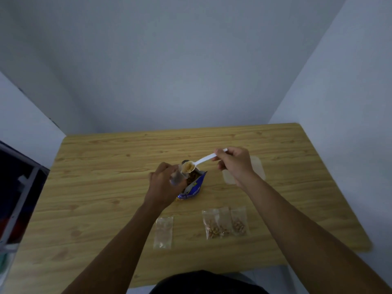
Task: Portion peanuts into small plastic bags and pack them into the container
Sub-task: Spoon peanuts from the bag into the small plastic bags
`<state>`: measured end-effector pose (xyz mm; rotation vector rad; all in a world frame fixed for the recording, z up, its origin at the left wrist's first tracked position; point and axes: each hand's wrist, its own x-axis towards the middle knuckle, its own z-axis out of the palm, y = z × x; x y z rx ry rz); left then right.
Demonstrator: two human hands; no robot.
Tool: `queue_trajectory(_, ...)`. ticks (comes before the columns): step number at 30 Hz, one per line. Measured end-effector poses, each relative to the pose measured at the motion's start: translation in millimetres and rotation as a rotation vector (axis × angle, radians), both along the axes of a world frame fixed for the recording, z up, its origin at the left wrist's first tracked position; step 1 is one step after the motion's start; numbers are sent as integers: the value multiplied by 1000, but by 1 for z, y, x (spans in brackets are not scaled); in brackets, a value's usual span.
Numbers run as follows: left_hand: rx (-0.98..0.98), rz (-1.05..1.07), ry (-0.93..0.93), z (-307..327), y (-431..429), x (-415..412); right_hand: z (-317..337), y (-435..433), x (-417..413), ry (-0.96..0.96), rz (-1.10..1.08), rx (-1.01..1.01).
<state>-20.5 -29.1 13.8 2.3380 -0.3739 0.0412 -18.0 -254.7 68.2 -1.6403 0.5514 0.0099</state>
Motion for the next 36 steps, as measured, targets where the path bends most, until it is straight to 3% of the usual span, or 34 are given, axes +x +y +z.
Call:
queue_trajectory(4,-25,19,-9,5,-9,3,8,13,0,-158,262,-300)
queue_trajectory(10,-76,89,22,0,-5,5,28,18,8,-356,598,-449)
queue_trajectory(17,-192,211,29,-8,7,-3,18,-2,8,-390,137,-266)
queue_trajectory(19,-228,228,44,-11,10,-7,1,0,4,-292,123,-352)
queue_trajectory(23,-294,227,128,-8,3,-19,-35,18,-9,-85,297,-509)
queue_trajectory(28,-326,154,273,-13,-9,-39,-57,16,-21,-26,277,-487)
queue_trajectory(33,-335,118,345,-22,-24,-61,-68,3,-52,15,104,-285)
queue_trajectory(36,-368,90,443,-19,-37,-75,-77,-4,-75,59,179,8)
